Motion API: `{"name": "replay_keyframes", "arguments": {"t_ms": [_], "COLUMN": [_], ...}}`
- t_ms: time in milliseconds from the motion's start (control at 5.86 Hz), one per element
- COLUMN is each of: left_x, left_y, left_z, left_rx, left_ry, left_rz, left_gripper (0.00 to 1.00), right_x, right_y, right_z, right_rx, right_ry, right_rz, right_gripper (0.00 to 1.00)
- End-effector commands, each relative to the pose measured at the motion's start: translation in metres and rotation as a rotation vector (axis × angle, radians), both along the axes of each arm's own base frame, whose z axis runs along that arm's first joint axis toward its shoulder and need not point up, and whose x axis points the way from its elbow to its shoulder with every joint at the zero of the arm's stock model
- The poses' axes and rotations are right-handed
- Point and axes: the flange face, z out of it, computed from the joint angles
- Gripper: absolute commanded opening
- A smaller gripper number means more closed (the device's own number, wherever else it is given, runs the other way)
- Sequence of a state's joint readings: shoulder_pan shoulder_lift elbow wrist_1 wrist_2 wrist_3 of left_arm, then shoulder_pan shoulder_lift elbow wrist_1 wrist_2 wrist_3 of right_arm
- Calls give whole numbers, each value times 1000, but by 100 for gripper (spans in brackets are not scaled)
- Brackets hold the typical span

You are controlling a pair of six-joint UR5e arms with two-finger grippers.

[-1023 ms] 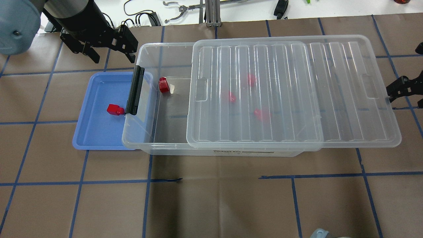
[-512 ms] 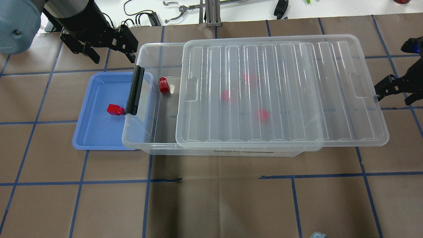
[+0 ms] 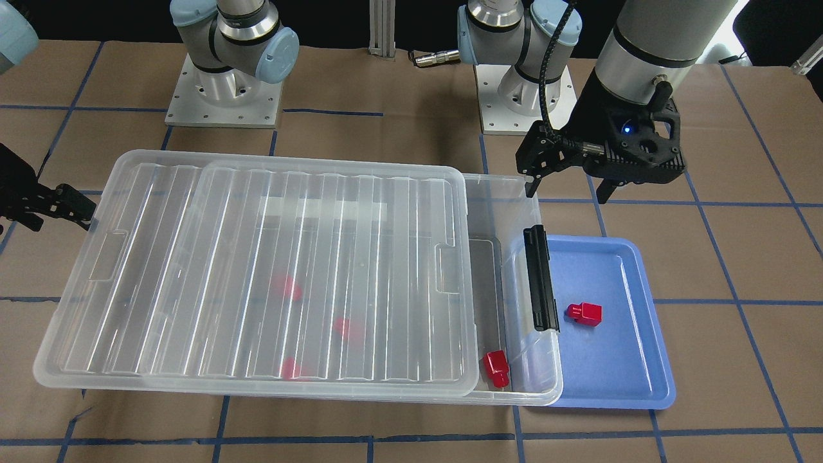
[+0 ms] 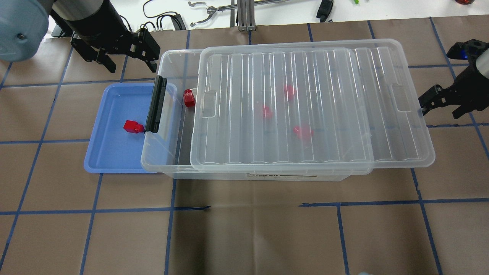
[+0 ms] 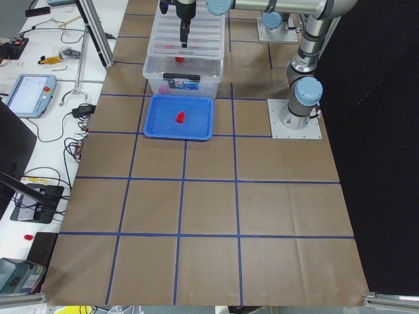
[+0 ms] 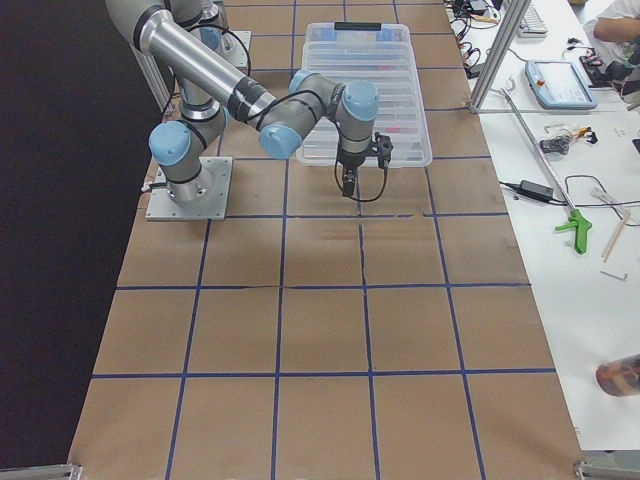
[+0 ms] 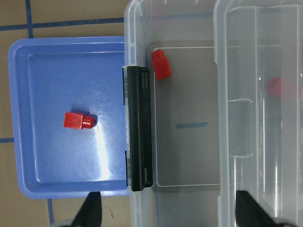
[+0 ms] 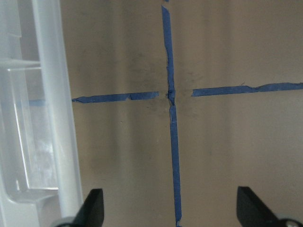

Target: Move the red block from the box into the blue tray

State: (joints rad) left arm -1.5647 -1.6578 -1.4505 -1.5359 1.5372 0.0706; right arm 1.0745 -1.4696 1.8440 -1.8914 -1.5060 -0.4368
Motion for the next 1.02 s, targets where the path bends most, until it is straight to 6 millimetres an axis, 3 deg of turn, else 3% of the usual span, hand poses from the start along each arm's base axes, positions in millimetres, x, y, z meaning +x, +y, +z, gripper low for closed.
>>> {"name": "replay_keyframes", "arguments": {"t_ms": [0,512,853], "left_x": [0,0,1], "left_y": [-2,-3,-5], "left_z": [-2,2,1], "left_rx": [4,-9,-7], "left_ry": [0,0,-1], "left_rz": [0,-6,-8], "left_gripper": [98,98,98], "right_x": [21,66,76], "right_y": [0,19,19], "right_z": [-2,1,0], "right_rx": [1,5,9], "right_ry": [-12,-12,-13], "right_rz": [31,-7,-1], "right_gripper": [100,100,100]}}
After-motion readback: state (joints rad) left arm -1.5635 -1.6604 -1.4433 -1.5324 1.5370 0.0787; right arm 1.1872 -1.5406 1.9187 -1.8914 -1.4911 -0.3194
